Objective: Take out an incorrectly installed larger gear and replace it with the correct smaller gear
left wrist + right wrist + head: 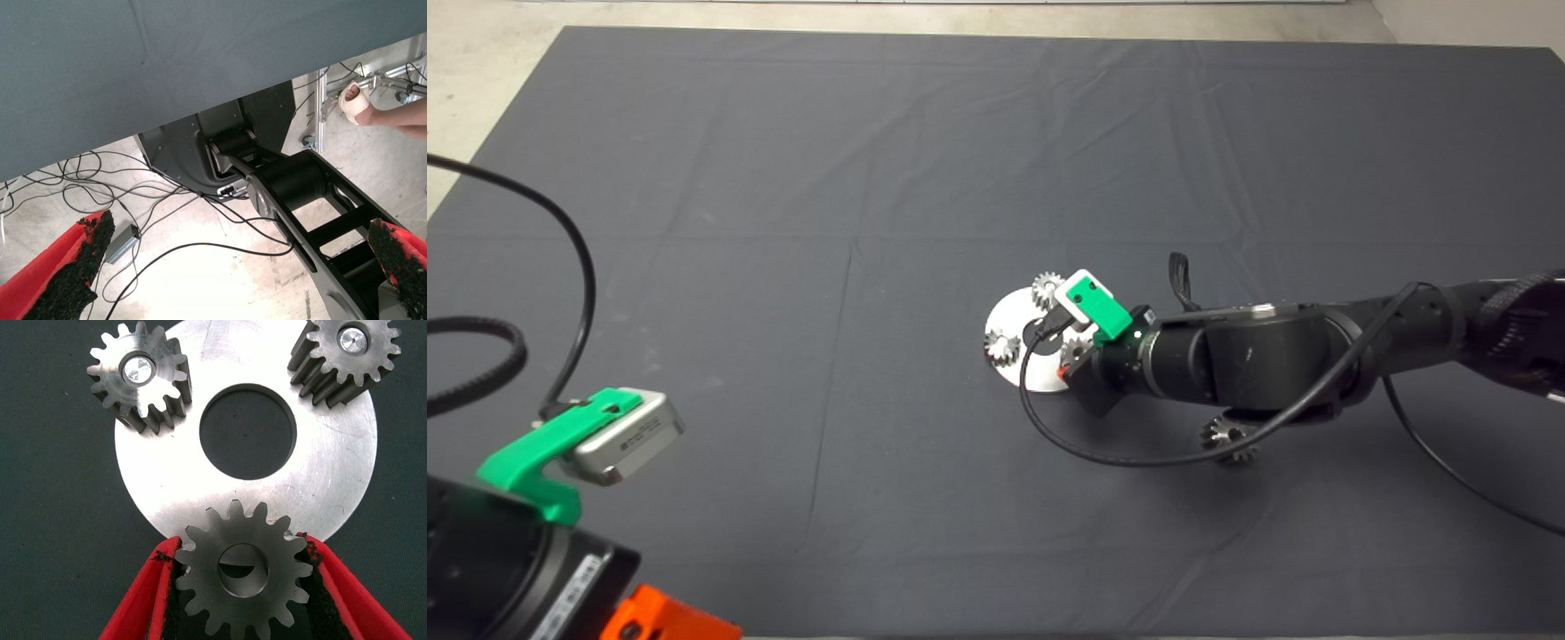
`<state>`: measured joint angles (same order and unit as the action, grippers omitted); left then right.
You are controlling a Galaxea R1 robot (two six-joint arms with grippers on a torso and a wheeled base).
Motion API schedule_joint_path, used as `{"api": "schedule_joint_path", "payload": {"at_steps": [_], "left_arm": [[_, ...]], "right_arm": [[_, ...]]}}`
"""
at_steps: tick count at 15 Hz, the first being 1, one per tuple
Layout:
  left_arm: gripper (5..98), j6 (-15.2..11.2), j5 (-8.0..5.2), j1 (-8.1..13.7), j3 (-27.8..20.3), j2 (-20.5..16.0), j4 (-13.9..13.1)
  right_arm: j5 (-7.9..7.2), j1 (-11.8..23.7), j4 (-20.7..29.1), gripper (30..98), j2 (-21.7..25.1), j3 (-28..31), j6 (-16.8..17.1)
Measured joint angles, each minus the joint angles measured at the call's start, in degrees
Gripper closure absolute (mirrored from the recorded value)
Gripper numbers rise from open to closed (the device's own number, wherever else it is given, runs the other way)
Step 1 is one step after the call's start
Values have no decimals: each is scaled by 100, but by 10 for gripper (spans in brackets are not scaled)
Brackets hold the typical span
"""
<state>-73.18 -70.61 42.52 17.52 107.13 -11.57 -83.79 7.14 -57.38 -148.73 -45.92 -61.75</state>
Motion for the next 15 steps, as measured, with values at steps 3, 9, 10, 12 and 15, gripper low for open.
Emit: {"api": "schedule_joint_path", "payload": {"at_steps": [3,9,10,12,15], "left_arm": [[60,-1,2,0,0,0,0],[60,0,0,0,0,0,0],[60,0,0,0,0,1,0],[60,-1,2,0,0,1,0],[60,0,0,0,0,1,0]], "right_arm": [[-12,2,0,880,64,0,4],[-23,2,-2,879,83,0,21],[-23,2,-3,879,83,0,21],[-25,2,-25,880,96,0,21],[-23,2,-119,880,96,-77,20]]}}
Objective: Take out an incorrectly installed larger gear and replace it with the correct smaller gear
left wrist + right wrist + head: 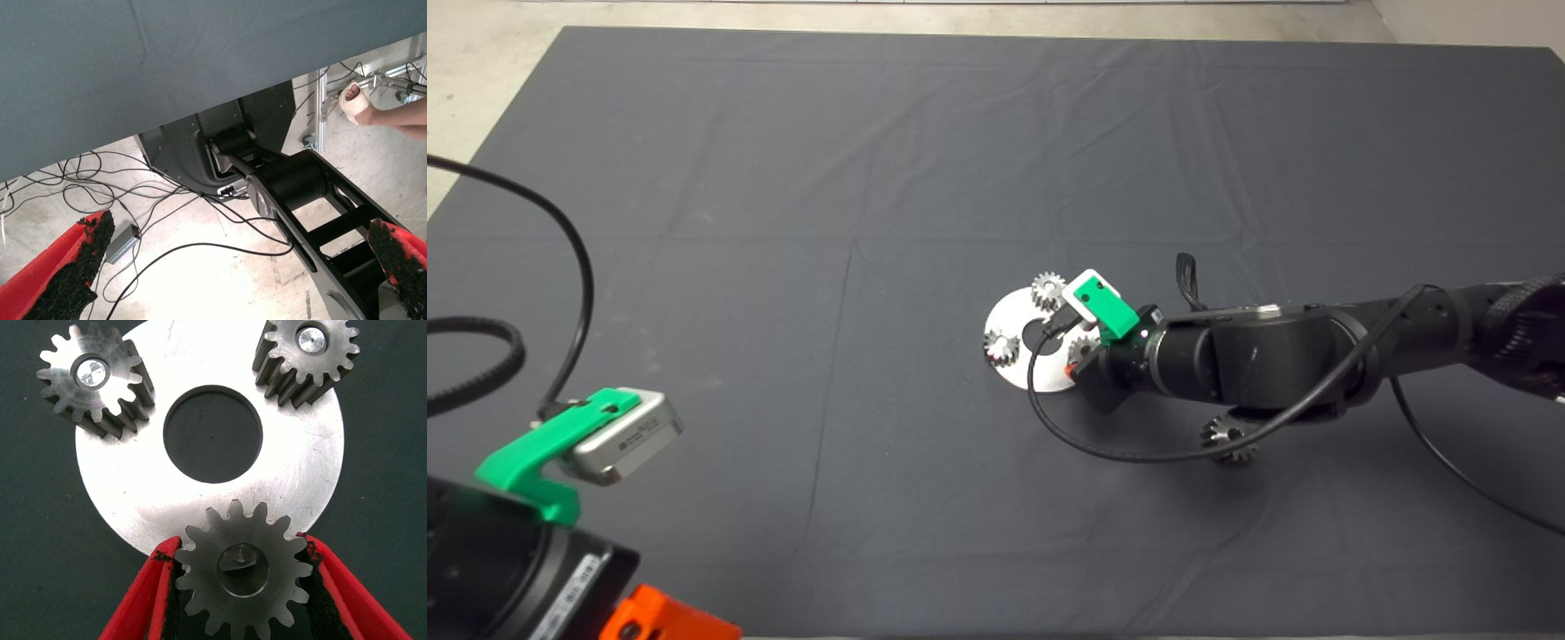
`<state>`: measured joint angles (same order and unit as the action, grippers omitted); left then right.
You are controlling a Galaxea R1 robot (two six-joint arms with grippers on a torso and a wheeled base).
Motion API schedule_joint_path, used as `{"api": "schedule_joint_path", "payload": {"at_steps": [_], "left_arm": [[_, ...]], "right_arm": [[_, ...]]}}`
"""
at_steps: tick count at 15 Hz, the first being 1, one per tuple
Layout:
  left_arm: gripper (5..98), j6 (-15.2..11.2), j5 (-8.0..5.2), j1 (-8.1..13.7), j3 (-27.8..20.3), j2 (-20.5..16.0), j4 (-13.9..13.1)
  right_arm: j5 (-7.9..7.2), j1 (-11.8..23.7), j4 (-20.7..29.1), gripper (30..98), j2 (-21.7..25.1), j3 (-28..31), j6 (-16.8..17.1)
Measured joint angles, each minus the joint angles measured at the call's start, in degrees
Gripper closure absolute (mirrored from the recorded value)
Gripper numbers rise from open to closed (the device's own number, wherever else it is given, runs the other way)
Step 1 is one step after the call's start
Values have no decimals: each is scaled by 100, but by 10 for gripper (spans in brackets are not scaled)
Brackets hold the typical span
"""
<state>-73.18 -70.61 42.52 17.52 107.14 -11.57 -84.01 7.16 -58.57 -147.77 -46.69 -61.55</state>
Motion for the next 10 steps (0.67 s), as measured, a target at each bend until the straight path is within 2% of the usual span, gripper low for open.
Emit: {"api": "schedule_joint_path", "payload": {"at_steps": [10], "left_arm": [[60,-1,2,0,0,-1,0]], "right_arm": [[1,-5,-66,879,32,-11,0]]}}
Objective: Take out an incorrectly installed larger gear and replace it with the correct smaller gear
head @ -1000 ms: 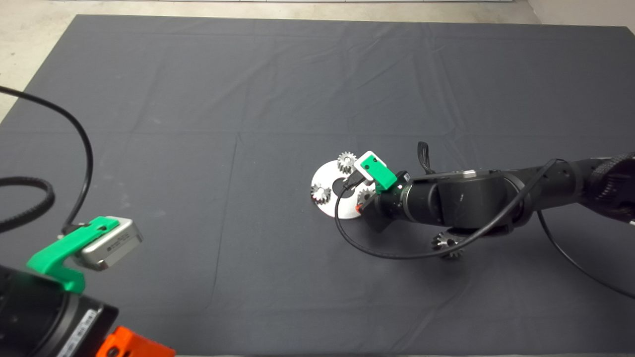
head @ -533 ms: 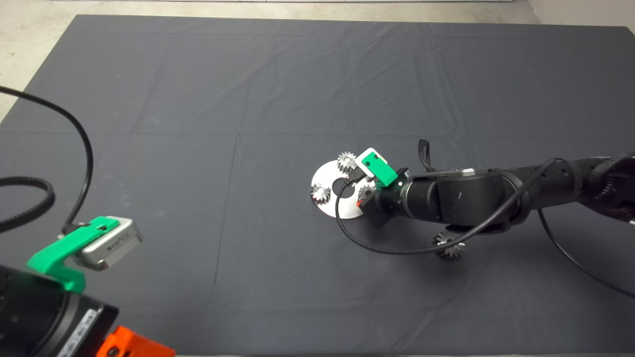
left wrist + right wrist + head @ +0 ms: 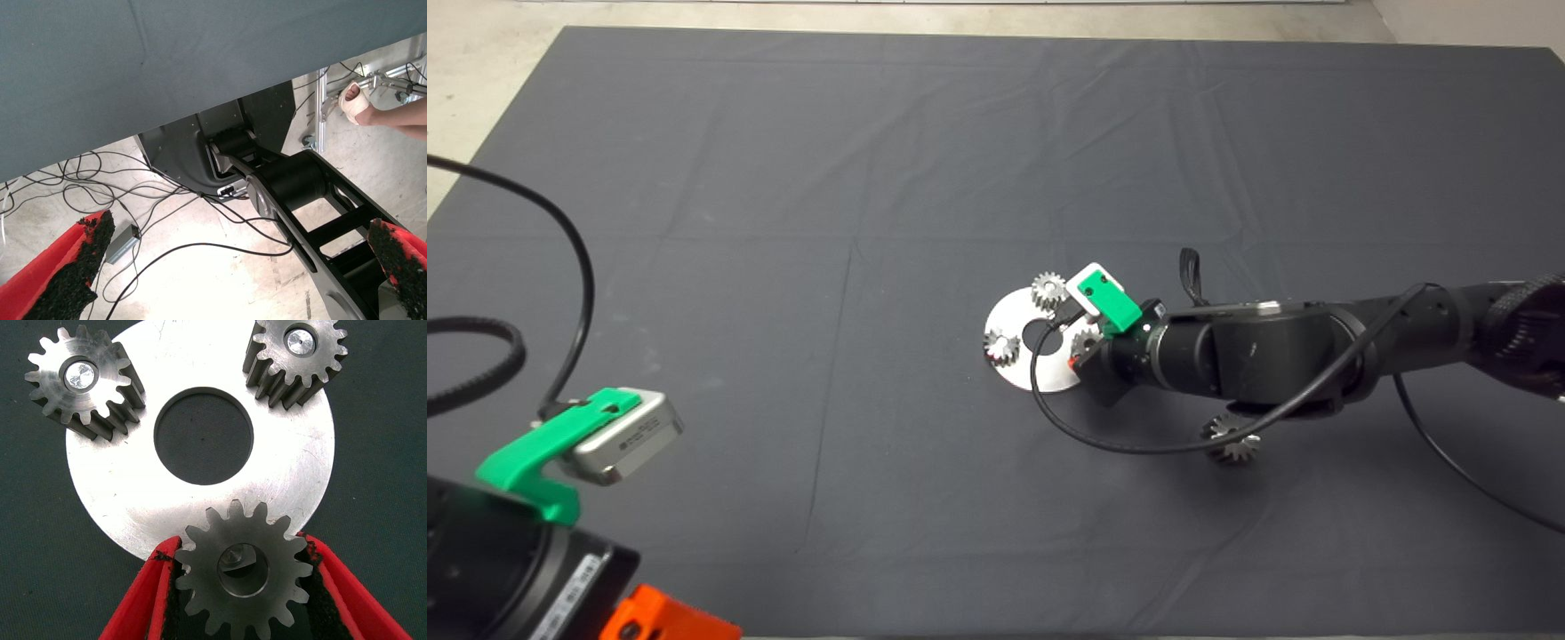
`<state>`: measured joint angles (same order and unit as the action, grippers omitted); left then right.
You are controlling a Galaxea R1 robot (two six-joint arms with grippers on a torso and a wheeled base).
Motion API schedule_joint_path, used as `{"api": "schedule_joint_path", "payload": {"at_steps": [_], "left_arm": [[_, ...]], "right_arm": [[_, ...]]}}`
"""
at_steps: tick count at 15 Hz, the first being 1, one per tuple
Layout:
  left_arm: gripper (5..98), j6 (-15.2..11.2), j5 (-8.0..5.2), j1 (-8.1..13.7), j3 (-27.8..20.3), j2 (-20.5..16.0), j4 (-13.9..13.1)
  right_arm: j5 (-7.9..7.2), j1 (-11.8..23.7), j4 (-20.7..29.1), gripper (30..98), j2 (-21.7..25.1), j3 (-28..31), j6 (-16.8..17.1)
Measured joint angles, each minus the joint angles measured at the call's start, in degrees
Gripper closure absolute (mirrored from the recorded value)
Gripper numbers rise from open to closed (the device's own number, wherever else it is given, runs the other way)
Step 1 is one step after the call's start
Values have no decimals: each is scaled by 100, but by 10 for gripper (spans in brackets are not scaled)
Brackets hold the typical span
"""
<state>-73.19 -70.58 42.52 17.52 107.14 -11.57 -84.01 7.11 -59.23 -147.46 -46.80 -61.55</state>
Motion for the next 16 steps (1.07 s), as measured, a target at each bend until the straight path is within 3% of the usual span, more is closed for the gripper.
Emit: {"api": "schedule_joint_path", "payload": {"at_steps": [16], "left_arm": [[60,1,-2,0,0,-1,0]], "right_arm": [[40,-77,-101,879,-20,0,-5]]}}
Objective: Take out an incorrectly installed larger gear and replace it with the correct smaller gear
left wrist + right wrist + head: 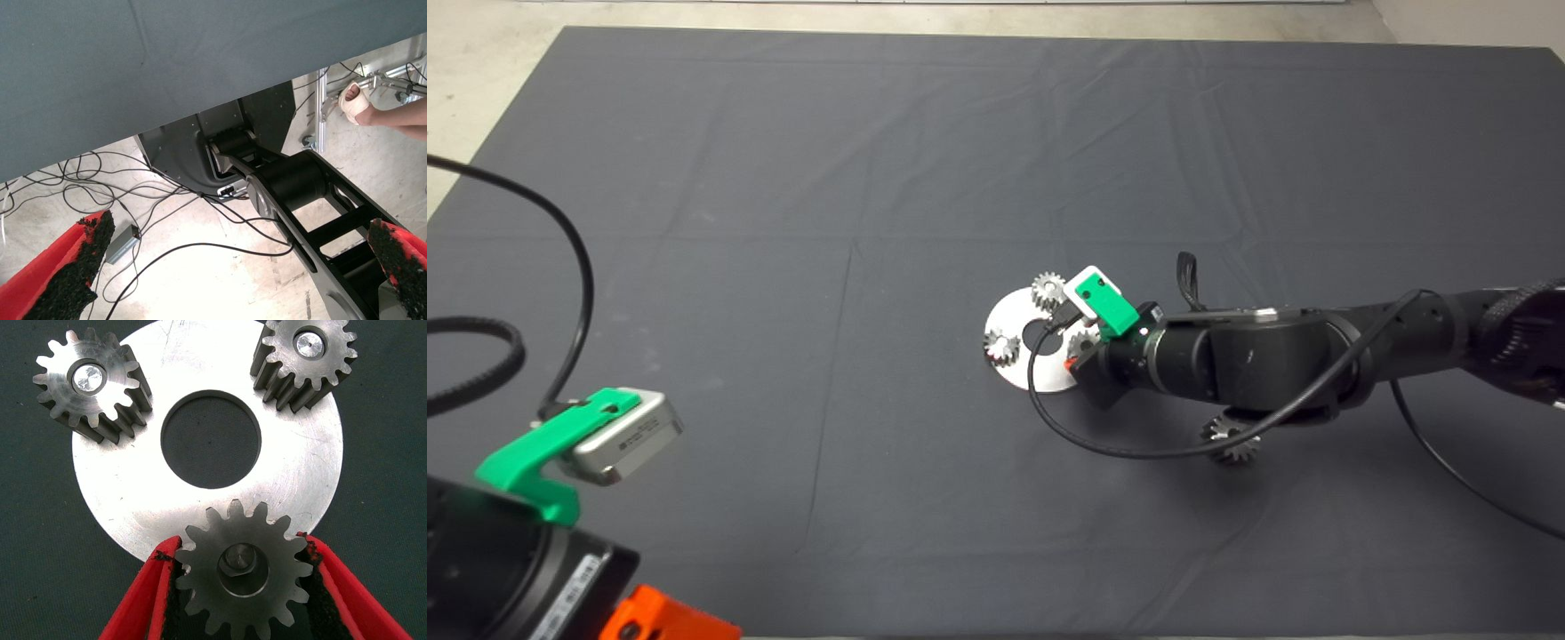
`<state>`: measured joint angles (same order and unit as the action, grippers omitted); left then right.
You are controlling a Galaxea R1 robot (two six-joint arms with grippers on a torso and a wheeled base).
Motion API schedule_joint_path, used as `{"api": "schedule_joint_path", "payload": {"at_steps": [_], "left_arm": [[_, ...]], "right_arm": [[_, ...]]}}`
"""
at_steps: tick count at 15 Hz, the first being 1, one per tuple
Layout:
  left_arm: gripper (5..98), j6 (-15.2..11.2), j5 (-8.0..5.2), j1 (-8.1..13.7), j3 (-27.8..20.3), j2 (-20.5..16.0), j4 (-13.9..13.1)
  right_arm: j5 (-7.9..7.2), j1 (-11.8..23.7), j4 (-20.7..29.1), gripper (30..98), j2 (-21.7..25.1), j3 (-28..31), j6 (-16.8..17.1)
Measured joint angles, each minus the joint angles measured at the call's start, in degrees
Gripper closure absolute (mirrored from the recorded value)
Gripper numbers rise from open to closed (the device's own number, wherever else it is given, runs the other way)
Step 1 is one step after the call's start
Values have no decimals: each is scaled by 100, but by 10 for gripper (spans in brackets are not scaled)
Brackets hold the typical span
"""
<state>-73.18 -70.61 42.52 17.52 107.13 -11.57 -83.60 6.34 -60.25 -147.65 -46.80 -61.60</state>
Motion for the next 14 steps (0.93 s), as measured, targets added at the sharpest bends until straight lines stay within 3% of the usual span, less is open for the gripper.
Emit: {"api": "schedule_joint_path", "payload": {"at_steps": [14], "left_arm": [[60,0,0,0,0,1,0]], "right_arm": [[80,-45,7,879,-4,-149,-9]]}}
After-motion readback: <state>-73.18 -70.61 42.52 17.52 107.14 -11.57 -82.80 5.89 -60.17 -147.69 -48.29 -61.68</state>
